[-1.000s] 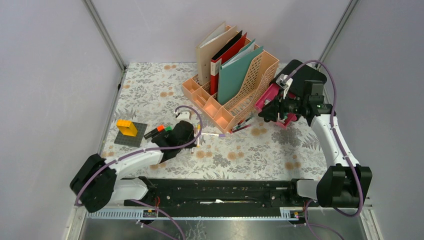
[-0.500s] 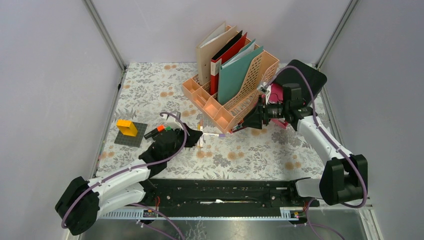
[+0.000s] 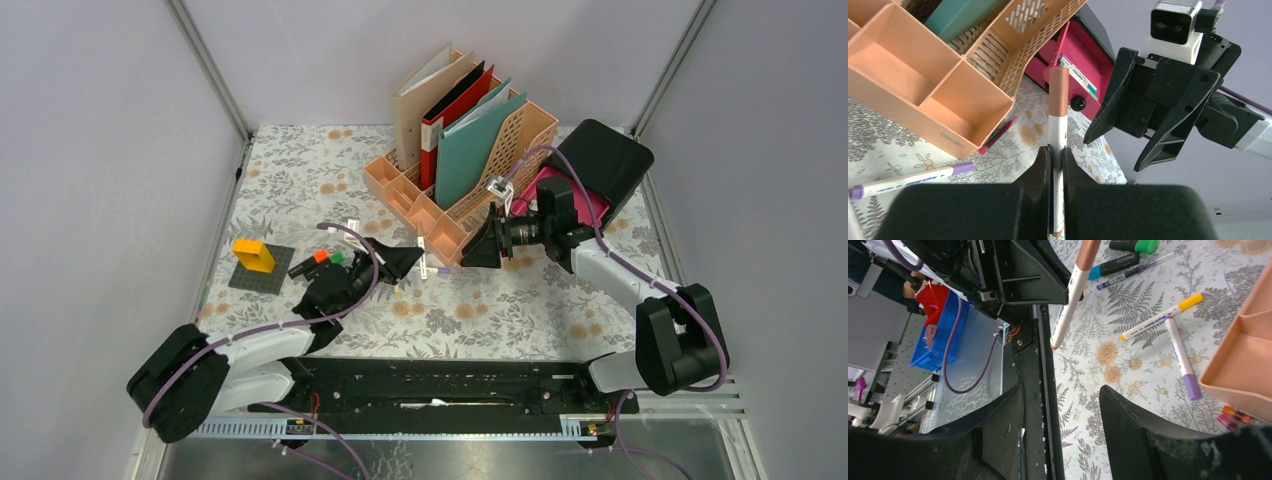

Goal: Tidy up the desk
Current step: Pick up the stationery from the center of the board.

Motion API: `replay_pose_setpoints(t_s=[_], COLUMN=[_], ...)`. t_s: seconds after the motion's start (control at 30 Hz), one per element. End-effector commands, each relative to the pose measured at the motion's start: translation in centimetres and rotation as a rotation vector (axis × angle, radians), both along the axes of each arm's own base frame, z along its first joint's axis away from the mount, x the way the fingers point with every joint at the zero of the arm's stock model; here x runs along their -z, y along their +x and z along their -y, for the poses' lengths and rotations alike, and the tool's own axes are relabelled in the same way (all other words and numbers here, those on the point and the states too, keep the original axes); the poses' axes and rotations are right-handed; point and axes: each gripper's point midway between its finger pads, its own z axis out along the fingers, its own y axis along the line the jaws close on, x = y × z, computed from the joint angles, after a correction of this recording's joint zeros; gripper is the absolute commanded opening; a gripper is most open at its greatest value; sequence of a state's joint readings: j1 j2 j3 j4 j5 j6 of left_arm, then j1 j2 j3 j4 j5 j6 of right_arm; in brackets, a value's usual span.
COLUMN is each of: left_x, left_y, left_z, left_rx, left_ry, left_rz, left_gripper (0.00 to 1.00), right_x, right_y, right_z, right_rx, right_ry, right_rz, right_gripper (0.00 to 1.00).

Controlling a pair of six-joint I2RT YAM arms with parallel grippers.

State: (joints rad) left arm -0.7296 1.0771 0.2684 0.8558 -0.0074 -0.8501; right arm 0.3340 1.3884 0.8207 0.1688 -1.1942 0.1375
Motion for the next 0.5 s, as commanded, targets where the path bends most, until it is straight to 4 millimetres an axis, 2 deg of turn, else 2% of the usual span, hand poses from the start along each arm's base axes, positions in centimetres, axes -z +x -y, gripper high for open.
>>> replay_pose_setpoints(t_s=[0.0,0.47], left_x=[-4.6,-5.4], left_y=[-0.6,-0.9], left_z=[1.4,5.3], left_rx=[0.064,0.105], left_ry=[-0.157,-0.207], left_rz=[0.113,0.132], left_gripper=[0.0,0.0], right_x=[-0.6,0.8], right_y=[-0.1,-1.1], right_z=[-1.5,-3.5], right_rx=[-0.028,-0.085], right_ry=[0.035,0.02], right_rz=[-0.002,-0.066], right_gripper=[0.65,0.67])
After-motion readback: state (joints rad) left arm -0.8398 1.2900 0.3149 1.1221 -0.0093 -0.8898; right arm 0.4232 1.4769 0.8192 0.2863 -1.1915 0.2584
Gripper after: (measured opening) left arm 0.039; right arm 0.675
